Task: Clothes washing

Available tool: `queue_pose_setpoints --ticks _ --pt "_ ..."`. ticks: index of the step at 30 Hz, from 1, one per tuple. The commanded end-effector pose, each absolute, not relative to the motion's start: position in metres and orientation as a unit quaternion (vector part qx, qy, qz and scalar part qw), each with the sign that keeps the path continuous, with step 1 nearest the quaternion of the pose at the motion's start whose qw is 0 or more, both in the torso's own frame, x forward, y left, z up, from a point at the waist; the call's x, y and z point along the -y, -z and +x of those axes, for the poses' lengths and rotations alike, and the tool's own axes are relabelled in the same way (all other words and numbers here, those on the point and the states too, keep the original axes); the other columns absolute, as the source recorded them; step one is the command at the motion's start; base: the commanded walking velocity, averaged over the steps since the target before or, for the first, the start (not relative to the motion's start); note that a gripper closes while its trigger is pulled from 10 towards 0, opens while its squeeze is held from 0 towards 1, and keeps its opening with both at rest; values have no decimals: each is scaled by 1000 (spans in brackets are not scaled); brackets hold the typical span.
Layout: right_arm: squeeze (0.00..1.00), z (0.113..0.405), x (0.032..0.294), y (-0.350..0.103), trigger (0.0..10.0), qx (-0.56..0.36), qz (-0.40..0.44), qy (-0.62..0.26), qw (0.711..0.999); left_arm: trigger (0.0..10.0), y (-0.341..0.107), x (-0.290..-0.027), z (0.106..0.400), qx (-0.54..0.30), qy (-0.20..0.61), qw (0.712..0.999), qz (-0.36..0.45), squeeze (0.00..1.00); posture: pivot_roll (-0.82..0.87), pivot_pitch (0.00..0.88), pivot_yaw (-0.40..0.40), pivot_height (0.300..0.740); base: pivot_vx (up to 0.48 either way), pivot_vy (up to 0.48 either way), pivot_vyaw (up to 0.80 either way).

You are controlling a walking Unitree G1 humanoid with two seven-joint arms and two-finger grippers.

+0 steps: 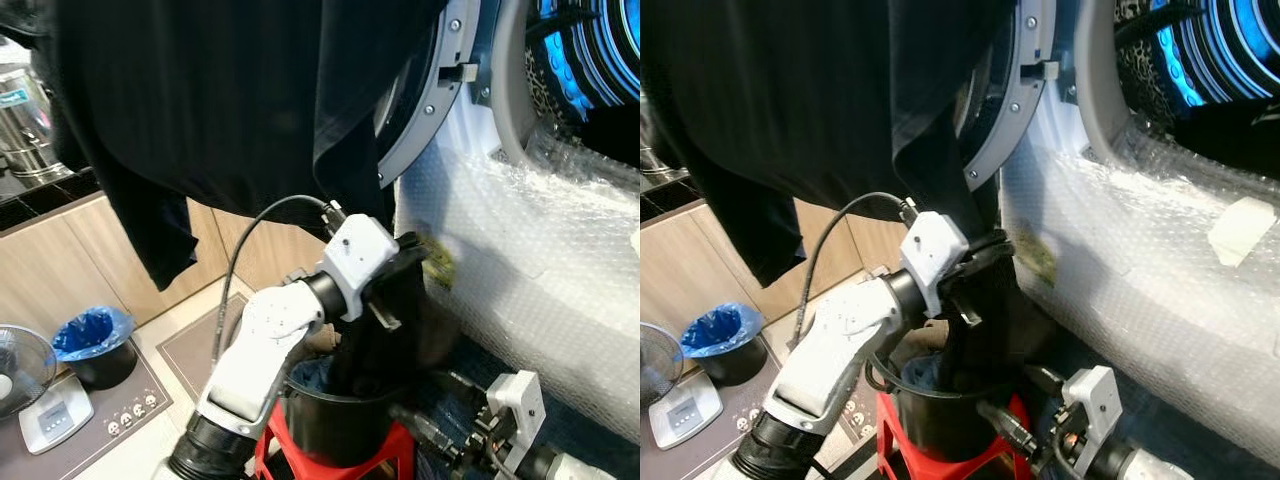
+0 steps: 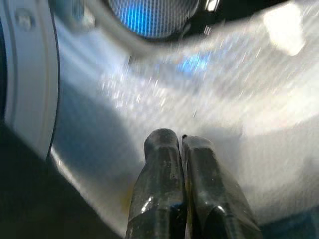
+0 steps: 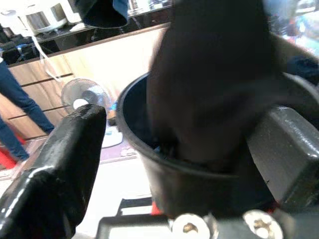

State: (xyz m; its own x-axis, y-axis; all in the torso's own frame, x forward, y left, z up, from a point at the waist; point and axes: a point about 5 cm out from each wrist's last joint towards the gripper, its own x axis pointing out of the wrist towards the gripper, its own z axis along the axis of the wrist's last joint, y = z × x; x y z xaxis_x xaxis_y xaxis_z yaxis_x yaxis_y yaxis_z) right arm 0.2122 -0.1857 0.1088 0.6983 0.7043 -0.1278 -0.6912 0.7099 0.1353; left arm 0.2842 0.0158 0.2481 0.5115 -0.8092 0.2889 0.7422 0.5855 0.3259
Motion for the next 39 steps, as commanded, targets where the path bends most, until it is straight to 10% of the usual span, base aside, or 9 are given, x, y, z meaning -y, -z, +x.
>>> queue_pose_setpoints --ticks 1,11,27,28,33,34,39 --pt "0 216 192 -111 10000 -79 26 -371 925 10000 -252 -16 282 211 449 865 74 0 -169 0 68 740 0 0 0" --pt "0 229 199 -120 10000 -56 17 -356 933 10000 -262 -7 280 215 459 861 46 0 -155 0 38 740 0 0 0" --pt "0 233 202 -125 10000 -51 7 -354 934 10000 -216 -33 308 53 338 940 11 0 -143 0 15 740 0 0 0" --pt "0 234 201 -127 10000 -48 7 -351 935 10000 -212 -36 311 36 327 944 6 714 -145 0 14 740 0 0 0" --pt "0 243 192 -132 10000 -44 -16 -336 941 10000 -197 -51 318 -15 263 965 1 431 -137 0 8 740 0 0 0" --pt "0 245 191 -131 10000 -50 -24 -332 942 10000 -196 -54 319 -20 252 968 1 31 -134 0 7 740 0 0 0" --pt "0 261 177 -118 10000 -103 -80 -319 939 10000 -191 -64 319 -41 206 978 -15 0 -107 0 -13 740 0 0 0"
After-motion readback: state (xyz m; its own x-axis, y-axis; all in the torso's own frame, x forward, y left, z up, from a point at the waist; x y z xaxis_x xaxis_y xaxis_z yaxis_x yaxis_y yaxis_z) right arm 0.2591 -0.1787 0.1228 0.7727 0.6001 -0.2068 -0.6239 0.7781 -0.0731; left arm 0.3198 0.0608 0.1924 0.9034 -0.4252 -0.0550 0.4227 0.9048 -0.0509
